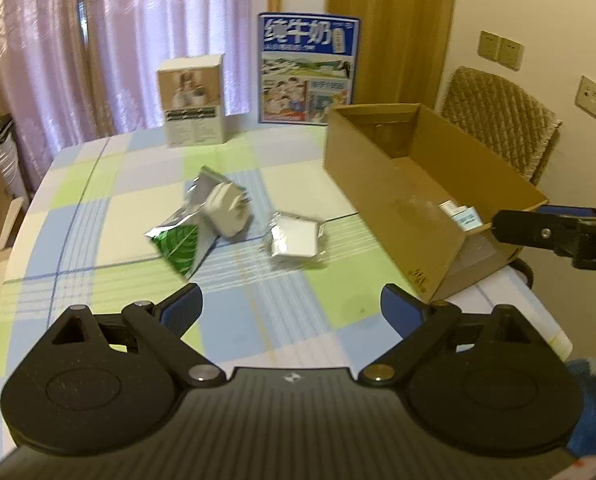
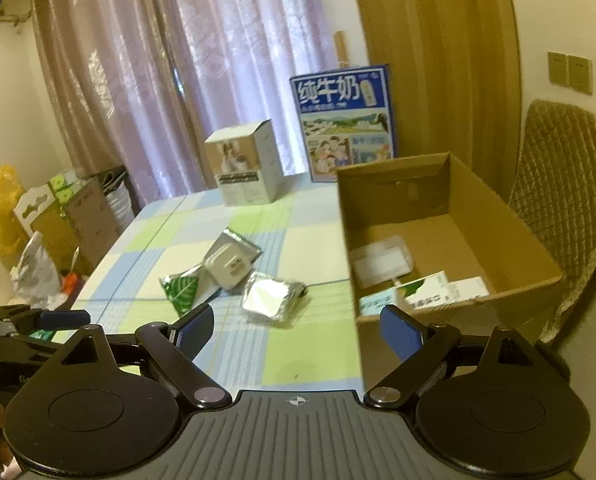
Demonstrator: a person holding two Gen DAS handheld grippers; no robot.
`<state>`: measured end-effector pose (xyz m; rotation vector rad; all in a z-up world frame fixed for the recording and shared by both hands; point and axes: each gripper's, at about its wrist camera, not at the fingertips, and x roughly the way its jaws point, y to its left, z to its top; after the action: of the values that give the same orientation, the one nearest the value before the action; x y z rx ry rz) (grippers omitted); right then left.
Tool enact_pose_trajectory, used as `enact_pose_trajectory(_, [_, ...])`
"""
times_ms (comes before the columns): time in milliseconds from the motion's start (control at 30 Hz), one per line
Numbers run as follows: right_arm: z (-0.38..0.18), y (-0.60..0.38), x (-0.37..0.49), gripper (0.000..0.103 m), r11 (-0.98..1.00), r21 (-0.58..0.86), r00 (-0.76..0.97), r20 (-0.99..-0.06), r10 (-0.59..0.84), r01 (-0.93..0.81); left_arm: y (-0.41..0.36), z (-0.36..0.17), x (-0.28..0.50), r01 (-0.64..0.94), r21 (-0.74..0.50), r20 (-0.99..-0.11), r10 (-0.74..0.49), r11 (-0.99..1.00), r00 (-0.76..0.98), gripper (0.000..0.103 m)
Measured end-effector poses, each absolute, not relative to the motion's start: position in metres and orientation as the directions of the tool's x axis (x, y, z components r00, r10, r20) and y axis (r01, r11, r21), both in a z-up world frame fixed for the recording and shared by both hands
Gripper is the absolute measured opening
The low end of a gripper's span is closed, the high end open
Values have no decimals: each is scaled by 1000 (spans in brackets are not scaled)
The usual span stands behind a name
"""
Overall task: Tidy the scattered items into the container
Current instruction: 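Move both tools back over the silver packet, plug and plastic tray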
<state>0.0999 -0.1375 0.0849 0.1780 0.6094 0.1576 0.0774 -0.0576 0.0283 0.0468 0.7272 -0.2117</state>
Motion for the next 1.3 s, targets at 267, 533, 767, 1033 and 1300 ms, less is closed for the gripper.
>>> enact_pose_trajectory(267, [75, -115, 102, 88, 970, 202, 788, -572, 227, -133, -24, 22, 71, 148, -34, -671, -132, 988, 730, 95])
enact_pose_trajectory(533, [61, -98, 119, 88, 967, 195, 757, -604, 249, -162, -3, 14, 79, 116, -36, -676, -110, 993, 728, 95])
enact_pose_trajectory(767, [47, -84, 144, 92, 964, 193, 735, -624, 265, -183, 11, 2, 97, 87, -34, -687, -87, 996, 721, 95])
enact_pose_trajectory(1033, [24, -73, 183, 94, 960, 201, 701, -656, 281, -196, 30, -17, 125, 70, -14, -709, -59, 997, 703, 95])
enact_pose_trajectory(1300, [-7, -69, 218, 94, 961, 208, 662, -697, 275, -181, 40, -39, 155, 67, -12, -724, -55, 998, 688, 95])
